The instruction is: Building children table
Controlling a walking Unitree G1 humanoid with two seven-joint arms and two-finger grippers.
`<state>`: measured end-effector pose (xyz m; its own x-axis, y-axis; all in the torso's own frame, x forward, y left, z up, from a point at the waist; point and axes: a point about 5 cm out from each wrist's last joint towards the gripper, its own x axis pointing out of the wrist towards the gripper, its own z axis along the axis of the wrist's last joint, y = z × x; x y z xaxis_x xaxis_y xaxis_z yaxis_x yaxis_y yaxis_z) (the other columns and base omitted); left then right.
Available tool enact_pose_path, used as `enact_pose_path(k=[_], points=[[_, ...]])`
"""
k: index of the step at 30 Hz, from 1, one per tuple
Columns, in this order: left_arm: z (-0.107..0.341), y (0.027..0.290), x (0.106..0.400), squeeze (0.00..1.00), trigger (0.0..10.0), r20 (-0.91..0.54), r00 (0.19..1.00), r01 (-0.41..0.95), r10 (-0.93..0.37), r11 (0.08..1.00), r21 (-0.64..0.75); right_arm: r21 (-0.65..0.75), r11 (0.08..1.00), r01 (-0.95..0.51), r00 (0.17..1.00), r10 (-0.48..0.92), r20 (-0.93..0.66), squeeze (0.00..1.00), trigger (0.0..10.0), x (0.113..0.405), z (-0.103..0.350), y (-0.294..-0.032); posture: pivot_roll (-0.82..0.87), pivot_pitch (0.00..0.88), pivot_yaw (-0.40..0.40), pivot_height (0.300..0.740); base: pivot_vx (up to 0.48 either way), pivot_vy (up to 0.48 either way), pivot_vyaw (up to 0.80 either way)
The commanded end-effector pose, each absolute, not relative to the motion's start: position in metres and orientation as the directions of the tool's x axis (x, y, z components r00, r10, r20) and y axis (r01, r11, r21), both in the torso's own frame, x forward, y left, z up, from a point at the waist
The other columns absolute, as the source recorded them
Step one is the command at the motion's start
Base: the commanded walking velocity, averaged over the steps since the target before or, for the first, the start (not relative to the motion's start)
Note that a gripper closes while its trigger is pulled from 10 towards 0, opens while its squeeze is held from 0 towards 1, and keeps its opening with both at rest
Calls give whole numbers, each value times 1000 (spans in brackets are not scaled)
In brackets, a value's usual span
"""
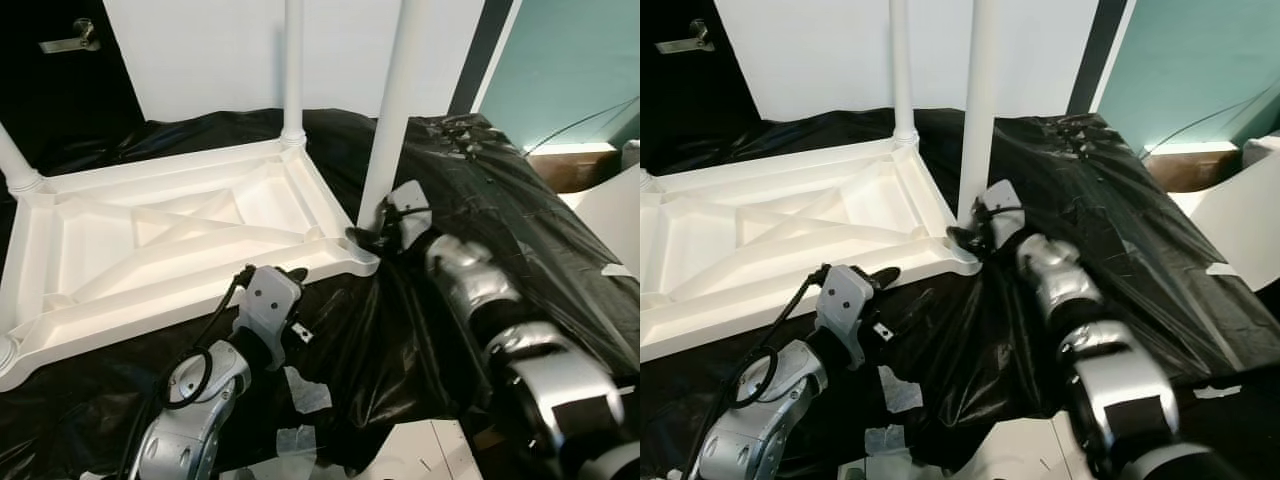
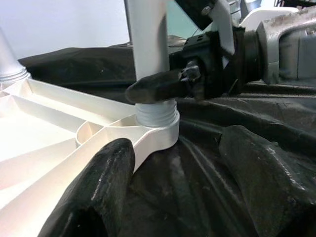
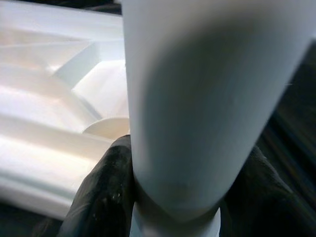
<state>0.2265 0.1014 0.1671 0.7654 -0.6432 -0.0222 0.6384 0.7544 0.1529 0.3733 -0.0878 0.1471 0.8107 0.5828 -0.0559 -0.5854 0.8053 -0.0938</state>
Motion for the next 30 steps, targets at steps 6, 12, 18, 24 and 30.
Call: enact_pose_path(k=[6,12,18,24,30], points=[[156,110,237,0,10000,-78,871,491,-486,847,204,-30,889,-457,885,452,-110,0,10000,358,125,-68,136,56,-82,740,0,0,0],[153,113,245,0,10000,-105,898,439,-426,875,202,20,943,-332,939,333,-82,0,10000,346,127,-64,119,66,-73,740,0,0,0],[153,119,251,0,10000,-108,915,402,-388,889,220,38,953,-301,951,303,-56,1000,10000,344,133,-79,116,67,-71,740,0,0,0],[155,127,254,0,10000,-96,927,375,-363,897,234,10,925,-380,925,380,-6,1000,10000,345,138,-103,112,65,-71,740,0,0,0],[158,129,251,0,10000,-77,924,381,-374,893,239,-18,855,-519,855,519,-6,0,10000,348,141,-132,121,60,-76,740,0,0,0]])
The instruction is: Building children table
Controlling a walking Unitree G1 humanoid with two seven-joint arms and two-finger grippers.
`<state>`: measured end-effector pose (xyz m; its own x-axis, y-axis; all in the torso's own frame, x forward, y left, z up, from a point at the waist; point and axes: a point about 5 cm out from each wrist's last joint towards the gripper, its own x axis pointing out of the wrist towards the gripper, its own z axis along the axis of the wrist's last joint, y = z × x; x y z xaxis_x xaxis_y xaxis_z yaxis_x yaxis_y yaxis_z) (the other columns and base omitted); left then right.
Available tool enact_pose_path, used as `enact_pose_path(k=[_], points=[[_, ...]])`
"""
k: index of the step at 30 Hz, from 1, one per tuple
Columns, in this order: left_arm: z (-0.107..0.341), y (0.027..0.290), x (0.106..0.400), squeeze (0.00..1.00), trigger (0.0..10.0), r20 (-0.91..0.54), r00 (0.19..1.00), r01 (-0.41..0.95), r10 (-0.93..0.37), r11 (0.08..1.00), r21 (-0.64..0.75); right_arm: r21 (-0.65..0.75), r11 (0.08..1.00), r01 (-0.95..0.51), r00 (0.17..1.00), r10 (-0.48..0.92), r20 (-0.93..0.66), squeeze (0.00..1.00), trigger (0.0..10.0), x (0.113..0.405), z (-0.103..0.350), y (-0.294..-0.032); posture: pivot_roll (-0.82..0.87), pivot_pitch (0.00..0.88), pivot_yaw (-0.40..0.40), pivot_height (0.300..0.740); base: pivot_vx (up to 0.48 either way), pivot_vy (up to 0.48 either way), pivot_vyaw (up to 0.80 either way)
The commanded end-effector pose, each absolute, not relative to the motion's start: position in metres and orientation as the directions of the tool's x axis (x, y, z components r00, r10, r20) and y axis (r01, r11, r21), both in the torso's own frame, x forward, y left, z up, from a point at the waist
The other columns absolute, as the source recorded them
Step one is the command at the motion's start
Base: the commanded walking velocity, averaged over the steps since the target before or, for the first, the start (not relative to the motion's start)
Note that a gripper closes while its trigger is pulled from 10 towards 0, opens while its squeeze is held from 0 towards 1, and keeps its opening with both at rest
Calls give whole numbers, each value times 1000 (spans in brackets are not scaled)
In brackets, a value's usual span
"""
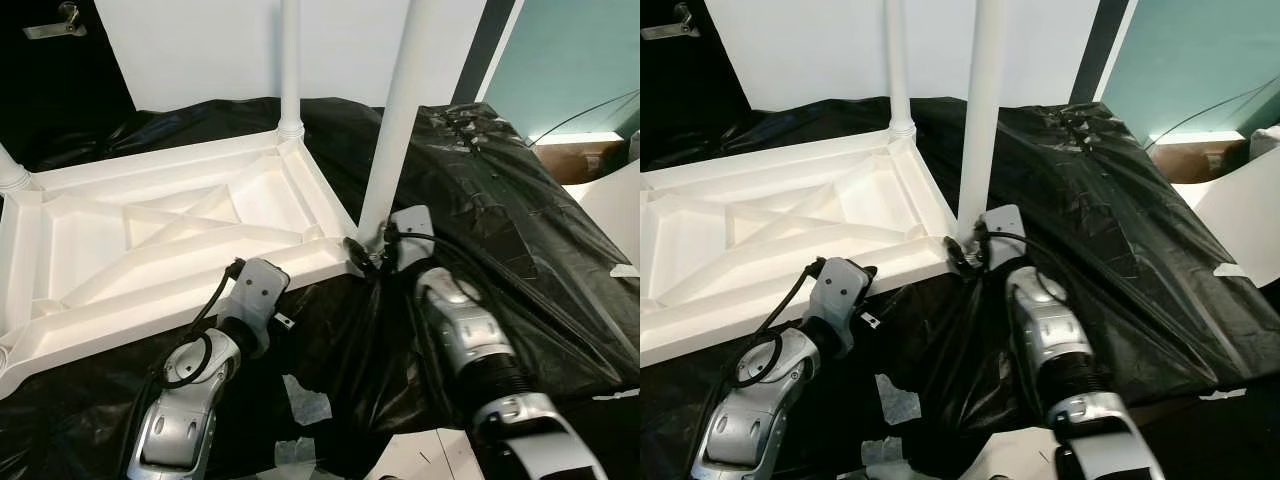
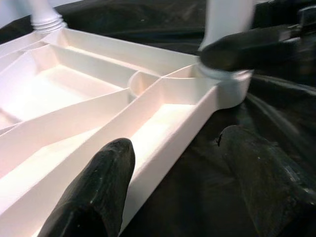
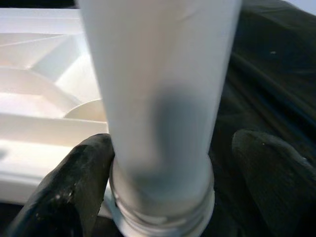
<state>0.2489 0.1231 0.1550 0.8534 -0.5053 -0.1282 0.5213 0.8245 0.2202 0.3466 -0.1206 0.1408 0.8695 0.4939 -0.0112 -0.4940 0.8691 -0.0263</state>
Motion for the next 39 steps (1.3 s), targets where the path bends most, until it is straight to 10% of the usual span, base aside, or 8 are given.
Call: enact_pose_path(k=[1,39], points=[[159,129,250,0,10000,-72,922,387,-381,891,236,-31,839,-543,840,543,-12,0,10000,350,142,-136,124,58,-78,740,0,0,0],[169,114,228,0,10000,-63,807,587,-587,788,187,-150,567,-810,578,815,-42,0,10000,386,196,-147,175,75,-66,740,0,0,0]])
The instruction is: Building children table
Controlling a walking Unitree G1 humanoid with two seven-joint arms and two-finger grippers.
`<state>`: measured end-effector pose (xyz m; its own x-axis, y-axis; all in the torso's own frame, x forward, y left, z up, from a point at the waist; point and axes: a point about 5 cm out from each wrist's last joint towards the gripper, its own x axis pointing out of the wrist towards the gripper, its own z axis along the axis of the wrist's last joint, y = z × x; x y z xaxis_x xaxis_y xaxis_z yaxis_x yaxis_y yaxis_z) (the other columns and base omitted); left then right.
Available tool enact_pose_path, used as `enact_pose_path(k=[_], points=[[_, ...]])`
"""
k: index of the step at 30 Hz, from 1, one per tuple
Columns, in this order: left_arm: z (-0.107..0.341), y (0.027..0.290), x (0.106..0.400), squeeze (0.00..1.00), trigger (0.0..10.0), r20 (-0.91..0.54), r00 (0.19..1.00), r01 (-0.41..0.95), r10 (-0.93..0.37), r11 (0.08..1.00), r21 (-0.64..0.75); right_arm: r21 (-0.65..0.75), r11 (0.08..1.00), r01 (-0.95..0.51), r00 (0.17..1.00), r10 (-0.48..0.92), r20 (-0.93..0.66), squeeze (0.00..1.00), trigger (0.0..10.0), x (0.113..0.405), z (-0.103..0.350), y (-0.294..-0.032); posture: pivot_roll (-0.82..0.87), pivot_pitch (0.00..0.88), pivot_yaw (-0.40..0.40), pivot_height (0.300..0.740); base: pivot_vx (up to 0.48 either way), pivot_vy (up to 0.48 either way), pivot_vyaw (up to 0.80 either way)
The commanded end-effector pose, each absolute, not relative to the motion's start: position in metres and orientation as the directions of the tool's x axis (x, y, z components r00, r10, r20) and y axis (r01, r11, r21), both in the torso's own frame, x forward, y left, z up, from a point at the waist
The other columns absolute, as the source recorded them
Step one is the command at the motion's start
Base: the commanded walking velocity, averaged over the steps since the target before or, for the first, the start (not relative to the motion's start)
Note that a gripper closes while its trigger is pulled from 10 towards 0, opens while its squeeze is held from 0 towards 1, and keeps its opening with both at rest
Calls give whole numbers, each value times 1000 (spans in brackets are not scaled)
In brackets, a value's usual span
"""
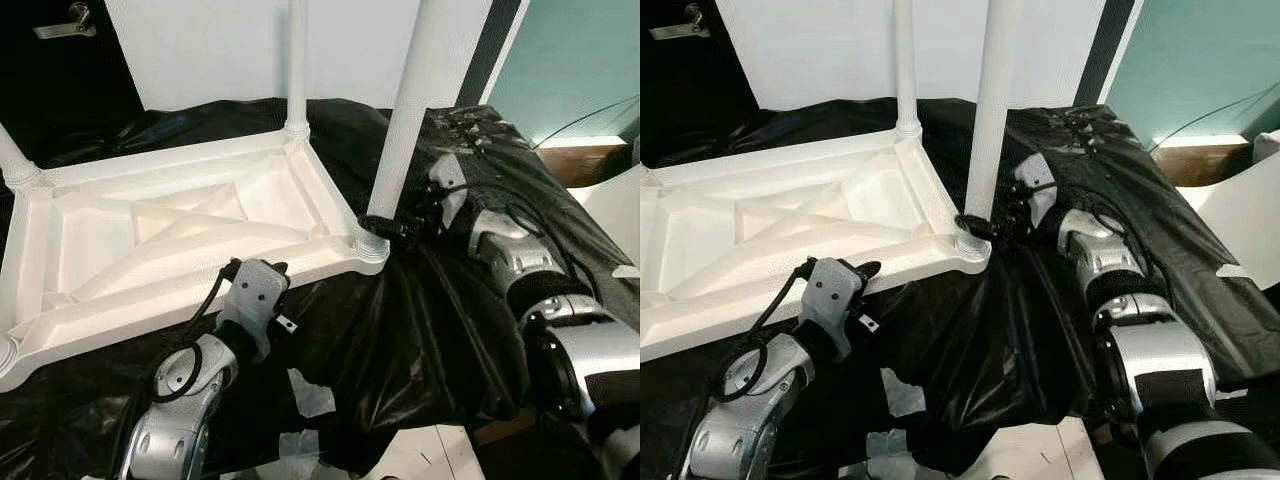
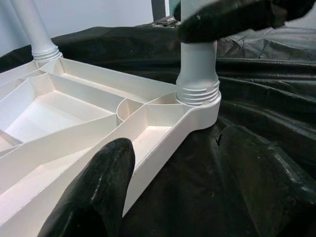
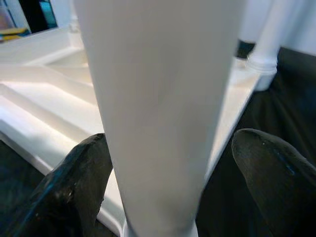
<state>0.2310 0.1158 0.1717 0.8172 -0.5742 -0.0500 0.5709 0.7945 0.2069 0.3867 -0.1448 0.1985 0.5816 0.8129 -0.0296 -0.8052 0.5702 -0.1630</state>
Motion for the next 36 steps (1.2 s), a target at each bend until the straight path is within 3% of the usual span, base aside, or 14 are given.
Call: enact_pose_path(k=[1,2,3,4,5,11,12,13,24,25,28,31,32,36], points=[[169,113,228,0,10000,-63,807,588,-587,788,184,-149,561,-814,572,819,-41,0,10000,388,199,-145,175,76,-65,740,0,0,0],[169,113,228,0,10000,-63,807,588,-587,788,184,-149,561,-814,572,819,-41,0,10000,388,199,-145,175,76,-65,740,0,0,0],[169,113,227,0,10000,-64,806,589,-588,788,180,-155,555,-817,566,823,-39,0,2941,389,202,-142,178,83,-61,740,0,0,0],[169,113,227,0,10000,-64,806,589,-588,788,180,-155,555,-817,566,823,-39,0,2941,389,202,-142,178,83,-61,740,0,0,0],[169,112,226,0,10000,-65,805,591,-590,787,177,-158,553,-818,565,825,-35,0,0,389,203,-141,180,87,-59,740,0,0,0],[169,112,223,0,10000,-70,804,593,-591,788,166,-147,547,-824,557,830,-33,0,0,389,202,-142,187,96,-60,740,0,0,0],[169,112,222,0,10000,-71,805,591,-589,789,165,-139,542,-829,552,833,-40,0,1294,387,198,-143,189,102,-61,740,0,0,0],[169,113,220,0,10000,-75,807,590,-586,791,160,-128,535,-835,543,839,-41,0,10000,386,194,-145,188,105,-60,740,0,0,0],[168,108,217,0,10000,-79,800,600,-595,790,128,-87,510,-856,512,859,-6,0,10000,381,193,-157,164,121,-61,740,0,0,0],[167,108,218,0,10000,-80,799,601,-596,789,123,-80,490,-868,492,871,2,0,2941,380,195,-158,156,121,-62,740,0,0,0],[167,108,218,0,10000,-81,798,603,-597,789,120,-75,476,-876,477,879,8,0,2941,379,195,-158,156,121,-62,740,0,0,0],[167,107,219,0,10000,-80,797,604,-599,788,118,-73,436,-897,436,900,17,0,0,376,196,-158,151,119,-67,740,0,0,0],[167,106,219,0,10000,-80,797,603,-598,789,117,-72,419,-905,419,908,21,0,10000,374,196,-158,153,119,-72,740,0,0,0],[167,106,218,0,10000,-80,799,601,-595,791,116,-76,387,-919,386,922,33,0,10000,369,197,-157,156,117,-81,740,0,0,0]])
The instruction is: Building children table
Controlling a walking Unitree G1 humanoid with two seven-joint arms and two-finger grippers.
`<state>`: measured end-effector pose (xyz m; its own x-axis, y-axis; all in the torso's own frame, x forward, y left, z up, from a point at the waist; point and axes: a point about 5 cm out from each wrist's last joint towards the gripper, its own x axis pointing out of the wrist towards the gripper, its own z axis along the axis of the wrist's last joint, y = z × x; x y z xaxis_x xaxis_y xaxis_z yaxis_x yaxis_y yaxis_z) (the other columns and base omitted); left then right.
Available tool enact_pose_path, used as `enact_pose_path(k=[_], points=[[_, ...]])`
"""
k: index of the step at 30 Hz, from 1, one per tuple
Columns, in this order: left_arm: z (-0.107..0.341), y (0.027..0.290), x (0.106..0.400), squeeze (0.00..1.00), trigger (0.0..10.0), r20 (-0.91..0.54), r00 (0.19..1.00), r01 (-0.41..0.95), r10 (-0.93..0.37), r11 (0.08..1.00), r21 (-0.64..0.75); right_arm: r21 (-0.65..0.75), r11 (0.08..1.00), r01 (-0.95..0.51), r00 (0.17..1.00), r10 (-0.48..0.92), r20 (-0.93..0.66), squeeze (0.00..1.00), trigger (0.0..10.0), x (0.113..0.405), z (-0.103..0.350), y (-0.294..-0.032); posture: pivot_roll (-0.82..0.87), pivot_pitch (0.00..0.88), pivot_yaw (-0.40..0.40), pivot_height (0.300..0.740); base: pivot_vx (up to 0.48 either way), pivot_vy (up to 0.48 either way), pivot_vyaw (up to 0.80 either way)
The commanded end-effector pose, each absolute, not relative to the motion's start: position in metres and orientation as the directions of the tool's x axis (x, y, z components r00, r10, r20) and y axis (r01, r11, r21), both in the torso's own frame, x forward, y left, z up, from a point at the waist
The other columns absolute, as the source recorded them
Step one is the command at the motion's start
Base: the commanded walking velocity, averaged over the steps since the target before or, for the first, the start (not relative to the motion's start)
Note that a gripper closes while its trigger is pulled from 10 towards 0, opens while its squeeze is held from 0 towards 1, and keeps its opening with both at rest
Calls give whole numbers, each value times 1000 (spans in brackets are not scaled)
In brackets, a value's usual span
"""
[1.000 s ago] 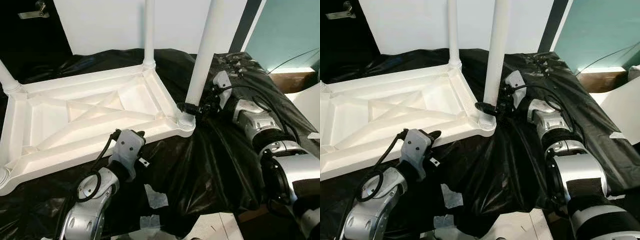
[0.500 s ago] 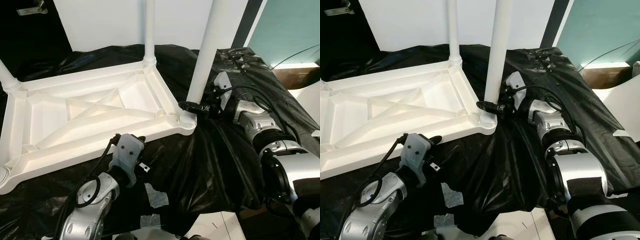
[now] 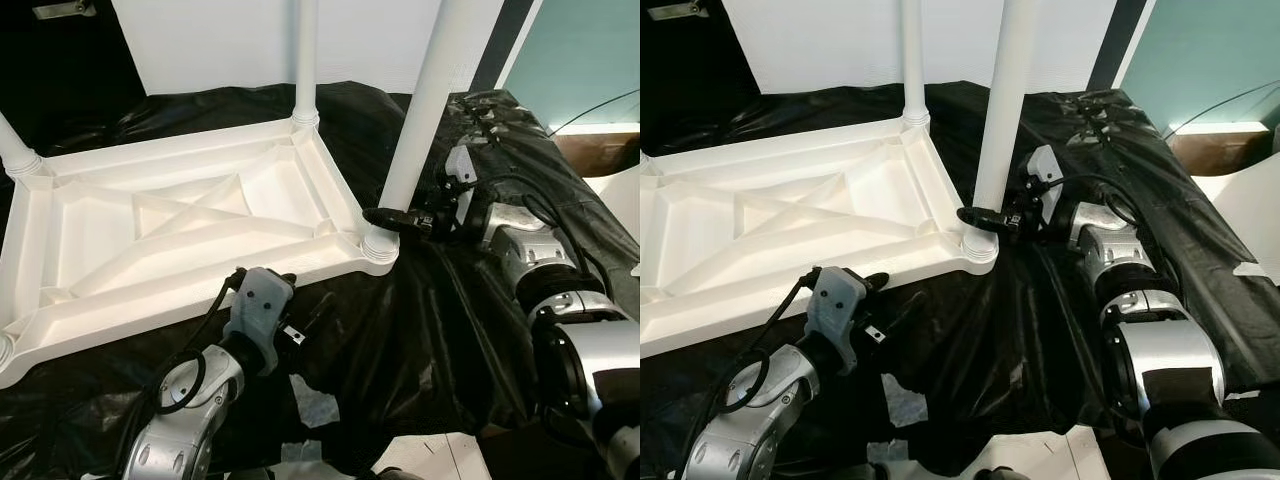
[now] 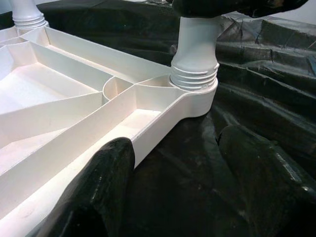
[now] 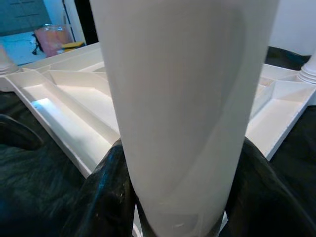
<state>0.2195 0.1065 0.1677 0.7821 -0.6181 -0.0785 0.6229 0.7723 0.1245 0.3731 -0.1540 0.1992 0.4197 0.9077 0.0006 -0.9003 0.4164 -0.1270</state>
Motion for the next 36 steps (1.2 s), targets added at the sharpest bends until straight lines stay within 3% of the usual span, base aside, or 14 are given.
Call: enact_pose_path(k=[1,10,20,27,33,34,36], points=[[167,106,218,0,10000,-81,802,598,-592,794,114,-81,368,-926,366,930,38,0,10000,365,197,-156,158,115,-87,740,0,0,0],[166,106,217,0,10000,-77,809,588,-583,802,105,-59,308,-950,303,949,84,0,10000,332,199,-152,154,111,-102,740,0,0,0],[166,106,218,0,10000,-73,812,584,-580,804,108,-38,324,-945,320,944,74,0,10000,314,196,-162,143,104,-103,740,0,0,0],[166,104,223,0,10000,-72,795,607,-603,786,116,-29,498,-867,497,867,29,0,10000,305,177,-193,112,101,-78,740,0,0,0],[167,104,223,0,10000,-72,792,610,-606,784,110,25,531,-847,532,847,15,0,10000,301,176,-196,112,101,-78,740,0,0,0],[166,104,223,0,10000,-74,791,612,-607,783,113,9,546,-838,546,837,21,1000,10000,302,177,-197,110,101,-74,740,0,0,0],[166,103,223,0,10000,-76,790,613,-608,782,116,9,561,-828,561,828,23,1000,10000,303,177,-198,110,101,-74,740,0,0,0]])
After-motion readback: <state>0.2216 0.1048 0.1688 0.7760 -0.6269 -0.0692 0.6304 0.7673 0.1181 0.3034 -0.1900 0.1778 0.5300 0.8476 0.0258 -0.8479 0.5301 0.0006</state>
